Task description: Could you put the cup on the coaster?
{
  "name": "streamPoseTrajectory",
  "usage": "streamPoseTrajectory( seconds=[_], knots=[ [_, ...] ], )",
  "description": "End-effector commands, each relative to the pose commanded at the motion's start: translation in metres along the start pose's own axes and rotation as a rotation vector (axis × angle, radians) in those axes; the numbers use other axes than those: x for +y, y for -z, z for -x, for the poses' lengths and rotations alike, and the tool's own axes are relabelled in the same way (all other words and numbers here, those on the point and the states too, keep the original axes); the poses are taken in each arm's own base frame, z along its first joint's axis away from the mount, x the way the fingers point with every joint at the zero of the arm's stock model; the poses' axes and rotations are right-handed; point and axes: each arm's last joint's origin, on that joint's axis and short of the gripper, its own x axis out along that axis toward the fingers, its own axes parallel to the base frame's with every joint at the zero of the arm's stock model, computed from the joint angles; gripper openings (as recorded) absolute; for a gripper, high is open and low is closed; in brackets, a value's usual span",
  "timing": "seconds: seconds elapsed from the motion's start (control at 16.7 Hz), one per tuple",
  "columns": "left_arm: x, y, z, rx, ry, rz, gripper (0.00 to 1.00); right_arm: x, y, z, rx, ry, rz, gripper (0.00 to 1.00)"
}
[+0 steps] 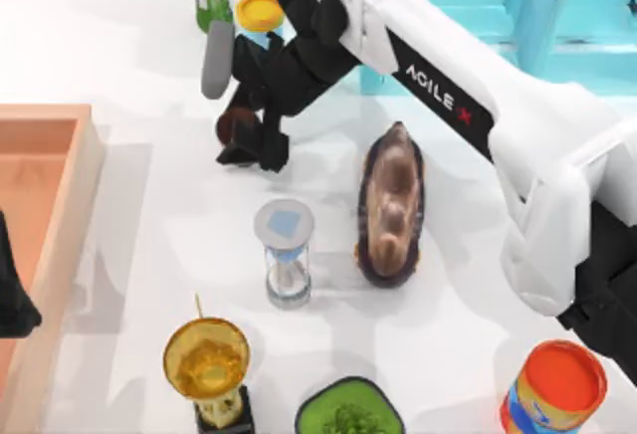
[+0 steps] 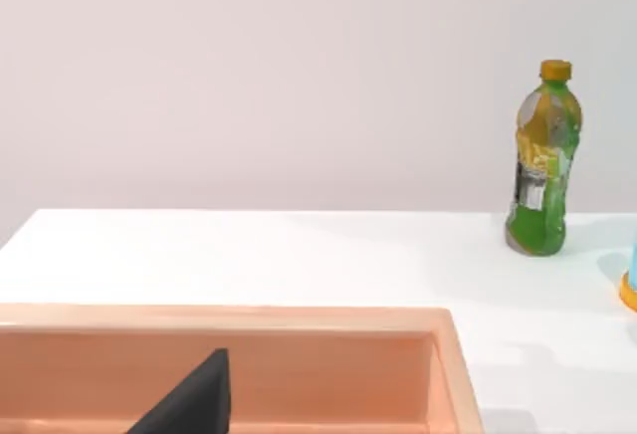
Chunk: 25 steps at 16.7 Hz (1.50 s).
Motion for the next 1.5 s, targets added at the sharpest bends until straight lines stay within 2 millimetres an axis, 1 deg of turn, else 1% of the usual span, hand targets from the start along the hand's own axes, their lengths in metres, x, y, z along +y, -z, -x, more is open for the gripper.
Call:
streamPoseTrajectory(
  seconds=[0.3,0.36,0.78,0.96,1.02,1.14,1.26,1.38,1.5],
  knots=[
    [0.0,0.0,0.0,0.0,0.0,0.0,1.0,0.0,0.0,0.0,0.0,0.0,0.0,0.02],
    [0.0,0.0,0.0,0.0,0.0,0.0,1.0,0.0,0.0,0.0,0.0,0.0,0.0,0.0],
    [0.0,0.0,0.0,0.0,0.0,0.0,1.0,0.0,0.0,0.0,0.0,0.0,0.0,0.0],
    [0.0,0.0,0.0,0.0,0.0,0.0,1.0,-0.001,0.0,0.004,0.001,0.009,-0.007,0.0],
    [0.0,0.0,0.0,0.0,0.0,0.0,1.0,-0.001,-0.003,0.008,0.006,0.021,-0.016,0.0],
    [0.0,0.0,0.0,0.0,0.0,0.0,1.0,-0.001,-0.01,0.024,0.021,0.058,-0.045,0.0],
    [0.0,0.0,0.0,0.0,0.0,0.0,1.0,0.001,-0.019,0.049,0.038,0.111,-0.087,0.0],
    [0.0,0.0,0.0,0.0,0.0,0.0,1.0,0.008,-0.027,0.084,0.057,0.172,-0.141,0.0],
    [0.0,0.0,0.0,0.0,0.0,0.0,1.0,0.022,-0.029,0.125,0.078,0.236,-0.208,0.0]
  ],
)
